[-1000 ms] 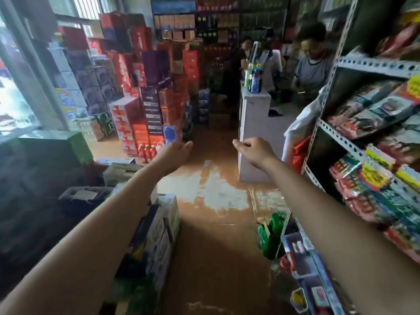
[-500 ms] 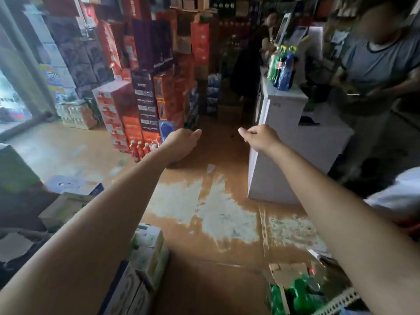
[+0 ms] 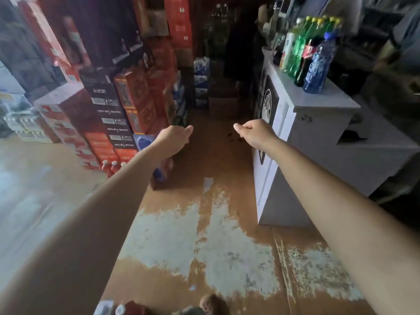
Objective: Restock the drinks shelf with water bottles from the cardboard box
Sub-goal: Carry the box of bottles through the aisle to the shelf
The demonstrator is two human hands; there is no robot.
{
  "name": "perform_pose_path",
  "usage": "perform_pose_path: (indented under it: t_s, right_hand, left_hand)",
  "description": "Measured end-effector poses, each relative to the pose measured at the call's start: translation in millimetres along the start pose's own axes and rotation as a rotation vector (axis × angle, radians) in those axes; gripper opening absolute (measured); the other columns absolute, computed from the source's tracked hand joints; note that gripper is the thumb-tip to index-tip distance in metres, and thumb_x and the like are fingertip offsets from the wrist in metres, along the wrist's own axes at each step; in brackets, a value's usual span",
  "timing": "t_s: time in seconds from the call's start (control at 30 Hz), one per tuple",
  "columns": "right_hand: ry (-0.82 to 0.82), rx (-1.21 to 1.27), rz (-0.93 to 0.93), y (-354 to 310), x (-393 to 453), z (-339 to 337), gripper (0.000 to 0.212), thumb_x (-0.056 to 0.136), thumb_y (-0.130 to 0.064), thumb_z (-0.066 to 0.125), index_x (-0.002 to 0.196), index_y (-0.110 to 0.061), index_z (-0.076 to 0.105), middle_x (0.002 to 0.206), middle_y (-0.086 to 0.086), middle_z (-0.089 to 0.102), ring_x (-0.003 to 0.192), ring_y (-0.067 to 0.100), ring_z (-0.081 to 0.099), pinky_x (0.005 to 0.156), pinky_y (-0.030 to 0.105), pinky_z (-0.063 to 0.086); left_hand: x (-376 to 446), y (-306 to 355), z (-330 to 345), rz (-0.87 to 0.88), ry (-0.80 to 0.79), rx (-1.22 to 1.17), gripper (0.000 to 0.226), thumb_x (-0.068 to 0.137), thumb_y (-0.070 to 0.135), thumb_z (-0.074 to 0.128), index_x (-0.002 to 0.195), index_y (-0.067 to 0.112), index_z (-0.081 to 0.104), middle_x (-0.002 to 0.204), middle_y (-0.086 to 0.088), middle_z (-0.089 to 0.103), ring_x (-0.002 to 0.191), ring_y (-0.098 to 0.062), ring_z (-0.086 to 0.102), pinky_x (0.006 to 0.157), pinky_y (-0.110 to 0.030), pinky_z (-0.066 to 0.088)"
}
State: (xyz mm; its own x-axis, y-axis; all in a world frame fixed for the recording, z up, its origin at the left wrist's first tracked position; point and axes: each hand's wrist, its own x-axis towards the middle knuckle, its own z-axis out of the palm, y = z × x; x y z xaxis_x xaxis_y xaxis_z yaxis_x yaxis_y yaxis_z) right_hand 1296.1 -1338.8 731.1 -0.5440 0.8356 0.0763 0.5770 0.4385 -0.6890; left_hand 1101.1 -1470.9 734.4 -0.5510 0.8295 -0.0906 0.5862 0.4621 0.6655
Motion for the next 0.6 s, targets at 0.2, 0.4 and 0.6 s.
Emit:
perform_pose_path:
  t_s: [0.2, 0.4, 0.6]
  right_hand:
    - [0.015, 0.048, 0.043, 10, 177, 11, 0.055, 0.091, -0.048, 0.053, 0.097, 0.006, 0.064, 0.099, 0.02, 0.068, 0.093, 0.034, 0.063, 0.073, 0.031, 0.046]
    - [-0.021, 0.065, 0.099, 52, 358, 31, 0.051, 0.092, -0.047, 0.053, 0.071, -0.001, 0.059, 0.072, 0.016, 0.061, 0.083, 0.034, 0.063, 0.072, 0.034, 0.046]
    - [-0.075, 0.104, 0.122, 72, 546, 29, 0.052, 0.093, -0.049, 0.05, 0.079, -0.001, 0.066, 0.079, 0.007, 0.065, 0.082, 0.023, 0.059, 0.078, 0.032, 0.045]
  left_hand:
    - [188, 19, -8, 0.017, -0.038, -0.008, 0.053, 0.099, 0.044, 0.036, 0.105, 0.001, 0.066, 0.106, -0.017, 0.068, 0.103, -0.032, 0.063, 0.095, -0.042, 0.049]
    - [383, 28, 16, 0.01, -0.057, -0.016, 0.052, 0.099, 0.045, 0.036, 0.106, 0.003, 0.066, 0.107, -0.015, 0.069, 0.103, -0.031, 0.063, 0.097, -0.043, 0.048]
    - [576, 48, 23, -0.096, -0.092, -0.081, 0.056, 0.095, 0.055, 0.038, 0.128, 0.015, 0.058, 0.116, -0.004, 0.066, 0.106, -0.024, 0.061, 0.1, -0.041, 0.046]
